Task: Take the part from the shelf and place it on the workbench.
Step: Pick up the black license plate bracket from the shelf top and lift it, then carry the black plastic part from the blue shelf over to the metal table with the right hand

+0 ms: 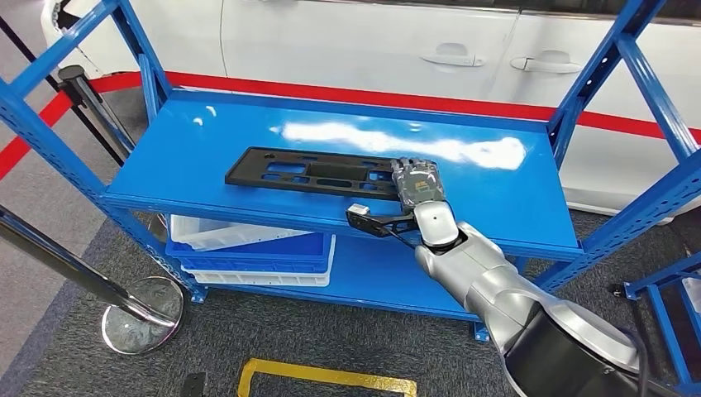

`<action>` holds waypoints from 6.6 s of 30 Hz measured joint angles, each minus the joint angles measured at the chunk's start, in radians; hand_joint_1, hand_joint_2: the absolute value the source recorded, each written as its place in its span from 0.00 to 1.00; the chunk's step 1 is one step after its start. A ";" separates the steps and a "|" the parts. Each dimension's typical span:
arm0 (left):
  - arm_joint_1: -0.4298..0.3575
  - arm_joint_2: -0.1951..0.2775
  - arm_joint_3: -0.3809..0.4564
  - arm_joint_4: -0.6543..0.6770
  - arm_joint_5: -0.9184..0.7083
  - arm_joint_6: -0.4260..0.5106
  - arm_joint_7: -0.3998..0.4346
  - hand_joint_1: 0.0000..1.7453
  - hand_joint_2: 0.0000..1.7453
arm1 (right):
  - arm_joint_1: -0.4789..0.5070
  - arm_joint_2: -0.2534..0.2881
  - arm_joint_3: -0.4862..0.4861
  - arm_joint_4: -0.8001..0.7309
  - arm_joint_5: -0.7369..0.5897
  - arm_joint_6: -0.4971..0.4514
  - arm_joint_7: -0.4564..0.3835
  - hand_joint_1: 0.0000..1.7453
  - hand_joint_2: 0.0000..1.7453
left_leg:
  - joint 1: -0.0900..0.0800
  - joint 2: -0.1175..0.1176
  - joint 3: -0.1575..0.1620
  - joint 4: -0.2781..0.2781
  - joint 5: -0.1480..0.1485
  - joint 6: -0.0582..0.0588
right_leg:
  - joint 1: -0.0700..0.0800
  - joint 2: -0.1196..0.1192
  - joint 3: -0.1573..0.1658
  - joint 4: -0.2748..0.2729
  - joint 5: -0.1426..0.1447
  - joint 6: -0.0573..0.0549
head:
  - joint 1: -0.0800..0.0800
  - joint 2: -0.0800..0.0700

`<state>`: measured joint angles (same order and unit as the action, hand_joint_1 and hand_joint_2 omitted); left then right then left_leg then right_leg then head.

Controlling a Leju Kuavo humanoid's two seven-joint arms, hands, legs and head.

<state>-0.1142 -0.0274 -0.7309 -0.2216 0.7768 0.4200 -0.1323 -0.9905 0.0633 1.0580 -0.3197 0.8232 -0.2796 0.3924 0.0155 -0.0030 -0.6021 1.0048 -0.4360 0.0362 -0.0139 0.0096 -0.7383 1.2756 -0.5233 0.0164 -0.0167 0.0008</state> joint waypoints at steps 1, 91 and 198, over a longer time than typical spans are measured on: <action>0.002 -0.001 0.000 0.000 0.001 0.000 -0.001 0.00 0.00 | 0.001 -0.002 0.000 0.000 0.000 0.000 -0.003 1.00 1.00 | 0.001 0.000 0.000 0.004 -0.003 -0.003 | -0.002 0.000 0.026 -0.054 0.034 0.001 | 0.000 0.000; 0.001 0.004 -0.004 0.000 0.002 0.101 -0.097 0.00 1.00 | 0.603 -0.151 -0.524 -1.618 -1.109 0.149 -0.739 1.00 1.00 | -0.006 0.009 -0.029 0.003 0.024 0.009 | -0.001 -0.006 0.052 0.030 -0.087 0.008 | -0.007 0.000; -0.044 -0.024 -0.122 0.000 -0.109 -0.022 0.006 0.00 1.00 | 0.770 -0.229 -0.488 -1.768 -0.966 0.041 -0.679 1.00 1.00 | 0.000 -0.010 -0.131 0.244 -0.100 -0.053 | -0.015 -0.023 0.170 -0.227 0.042 -0.024 | -0.024 0.000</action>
<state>-0.1584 -0.0517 -0.8525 -0.2216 0.6679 0.3981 -0.1261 -0.2209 -0.1659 0.5705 -2.0877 -0.1424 -0.2381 -0.2868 0.0155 -0.0135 -0.7333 1.2484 -0.5361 -0.0168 -0.0290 -0.0131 -0.5686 1.0482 -0.4815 -0.0072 -0.0407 0.0008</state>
